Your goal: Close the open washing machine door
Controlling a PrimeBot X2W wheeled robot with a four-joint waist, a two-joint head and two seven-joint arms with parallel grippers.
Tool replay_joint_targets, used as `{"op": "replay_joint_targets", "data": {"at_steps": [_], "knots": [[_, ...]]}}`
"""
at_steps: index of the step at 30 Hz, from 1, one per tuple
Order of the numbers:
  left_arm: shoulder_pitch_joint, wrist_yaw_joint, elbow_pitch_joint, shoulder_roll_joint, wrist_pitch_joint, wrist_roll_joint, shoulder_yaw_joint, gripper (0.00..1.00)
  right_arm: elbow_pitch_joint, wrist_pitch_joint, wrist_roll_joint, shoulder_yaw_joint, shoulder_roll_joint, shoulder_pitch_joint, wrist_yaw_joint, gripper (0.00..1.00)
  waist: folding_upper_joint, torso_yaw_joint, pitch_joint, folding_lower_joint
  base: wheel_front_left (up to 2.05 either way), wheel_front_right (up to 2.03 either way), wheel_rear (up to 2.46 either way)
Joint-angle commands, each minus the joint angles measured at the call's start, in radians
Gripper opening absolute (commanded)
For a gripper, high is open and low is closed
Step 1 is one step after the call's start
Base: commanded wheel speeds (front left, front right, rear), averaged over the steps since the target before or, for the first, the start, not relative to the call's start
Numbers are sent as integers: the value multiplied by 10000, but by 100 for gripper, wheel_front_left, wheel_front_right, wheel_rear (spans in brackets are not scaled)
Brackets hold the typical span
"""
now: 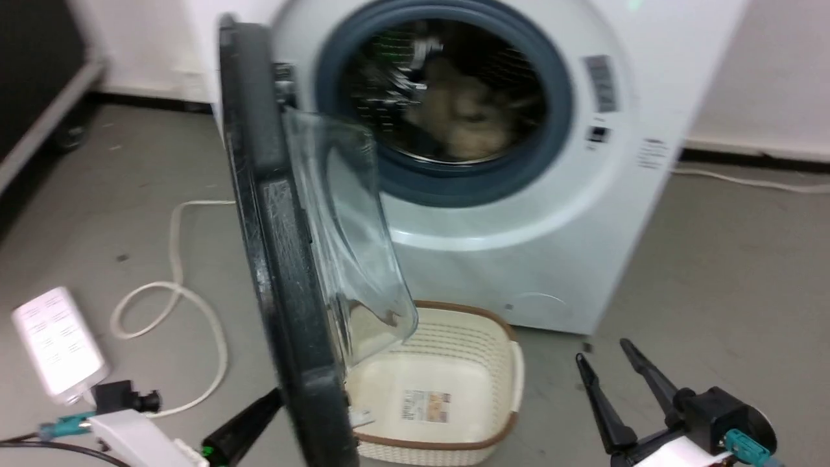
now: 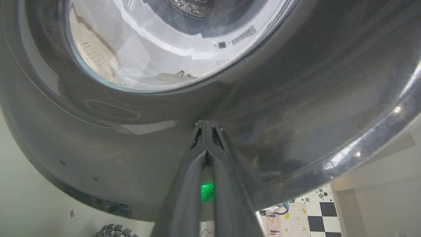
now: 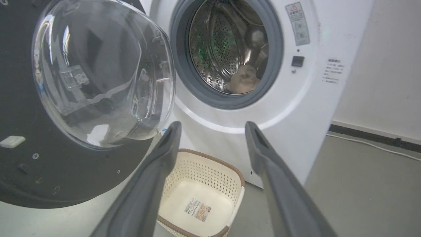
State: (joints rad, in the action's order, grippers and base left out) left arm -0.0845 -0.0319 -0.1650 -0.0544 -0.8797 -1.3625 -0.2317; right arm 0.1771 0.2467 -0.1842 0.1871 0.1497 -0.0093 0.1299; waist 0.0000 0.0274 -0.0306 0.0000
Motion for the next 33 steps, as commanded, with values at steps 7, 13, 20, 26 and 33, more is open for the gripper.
{"op": "replay_joint_targets", "data": {"at_steps": [7,13,20,26,33], "knots": [[293,430,698,38,2221,-1275,2133,0,-174,-81,-94,-20,250,-167,8,100,0,-2444,939,0,0,0,0],[1926,806,1787,40,4112,-2032,3438,0,-39,3,-308,-10,242,-490,8,100,0,-3649,1644,0,0,0,0],[4719,936,4019,40,6744,-2617,3895,0,253,107,-522,223,45,-1026,8,100,0,-4847,2330,0,0,0,0],[6529,1053,5915,40,8232,-2864,3803,0,508,141,-659,253,-8,-1214,8,100,0,-5203,2574,0,0,0,0],[7758,1476,7763,41,8812,-3296,4159,0,429,148,-644,164,-59,-1275,8,100,0,-4974,2548,0,0,0,0]]}}
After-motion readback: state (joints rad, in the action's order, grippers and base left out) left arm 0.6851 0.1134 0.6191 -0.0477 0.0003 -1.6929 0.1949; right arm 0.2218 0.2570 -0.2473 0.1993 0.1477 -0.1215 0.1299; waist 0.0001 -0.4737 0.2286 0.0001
